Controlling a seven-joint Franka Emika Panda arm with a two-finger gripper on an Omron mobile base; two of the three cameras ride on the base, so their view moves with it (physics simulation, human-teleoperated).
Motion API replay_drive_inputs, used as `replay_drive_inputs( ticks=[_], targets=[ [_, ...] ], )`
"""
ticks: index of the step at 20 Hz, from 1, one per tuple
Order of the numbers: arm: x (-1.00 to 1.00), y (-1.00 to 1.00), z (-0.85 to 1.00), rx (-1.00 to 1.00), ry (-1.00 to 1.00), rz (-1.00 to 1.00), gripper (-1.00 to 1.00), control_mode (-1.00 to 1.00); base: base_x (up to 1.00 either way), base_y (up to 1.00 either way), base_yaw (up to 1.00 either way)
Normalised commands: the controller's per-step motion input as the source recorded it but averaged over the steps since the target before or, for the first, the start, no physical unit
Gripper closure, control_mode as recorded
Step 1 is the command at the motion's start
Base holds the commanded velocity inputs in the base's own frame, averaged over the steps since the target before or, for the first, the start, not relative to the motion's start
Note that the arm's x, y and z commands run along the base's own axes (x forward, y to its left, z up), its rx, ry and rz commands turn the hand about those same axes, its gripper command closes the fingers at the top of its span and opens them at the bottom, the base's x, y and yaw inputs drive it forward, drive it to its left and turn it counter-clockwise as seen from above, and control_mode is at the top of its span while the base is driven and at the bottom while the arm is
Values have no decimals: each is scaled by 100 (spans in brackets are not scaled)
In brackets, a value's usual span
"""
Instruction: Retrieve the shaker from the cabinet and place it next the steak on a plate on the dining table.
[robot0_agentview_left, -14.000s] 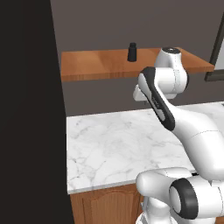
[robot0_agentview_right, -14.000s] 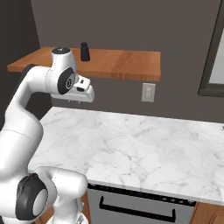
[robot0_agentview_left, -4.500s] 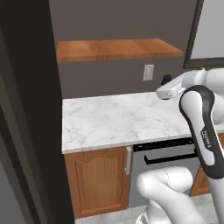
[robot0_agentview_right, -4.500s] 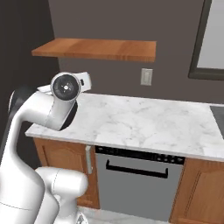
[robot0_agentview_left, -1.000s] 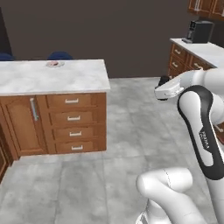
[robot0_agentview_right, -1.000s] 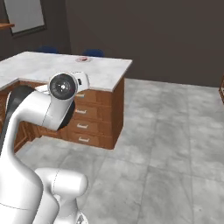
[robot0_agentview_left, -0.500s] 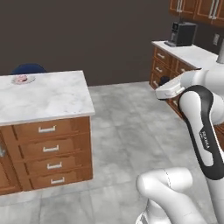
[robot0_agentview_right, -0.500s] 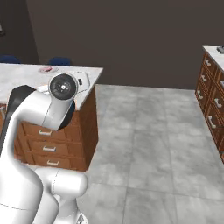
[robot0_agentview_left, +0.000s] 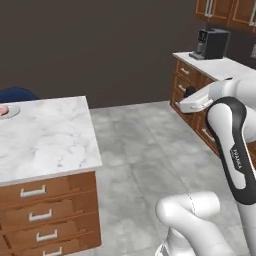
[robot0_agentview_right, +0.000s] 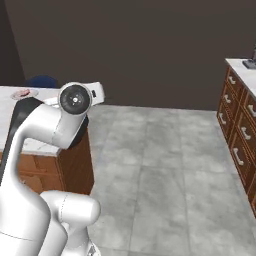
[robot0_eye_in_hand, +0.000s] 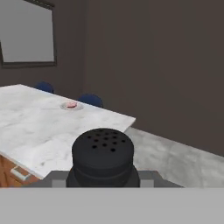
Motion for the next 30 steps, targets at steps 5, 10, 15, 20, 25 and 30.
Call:
replay_drive_inputs(
  ticks=[5, 10, 15, 20, 25, 30],
  targets=[
    [0, 0, 0, 0, 0, 0, 100, 100, 100, -32, 1],
    [0, 0, 0, 0, 0, 0, 100, 100, 100, -40, 17],
    [0, 0, 0, 0, 0, 0, 100, 100, 100, -41, 29],
    [0, 0, 0, 0, 0, 0, 100, 100, 100, -35, 42],
    [0, 0, 0, 0, 0, 0, 100, 100, 100, -35, 51],
    [0, 0, 0, 0, 0, 0, 100, 100, 100, -53, 47]
  ],
)
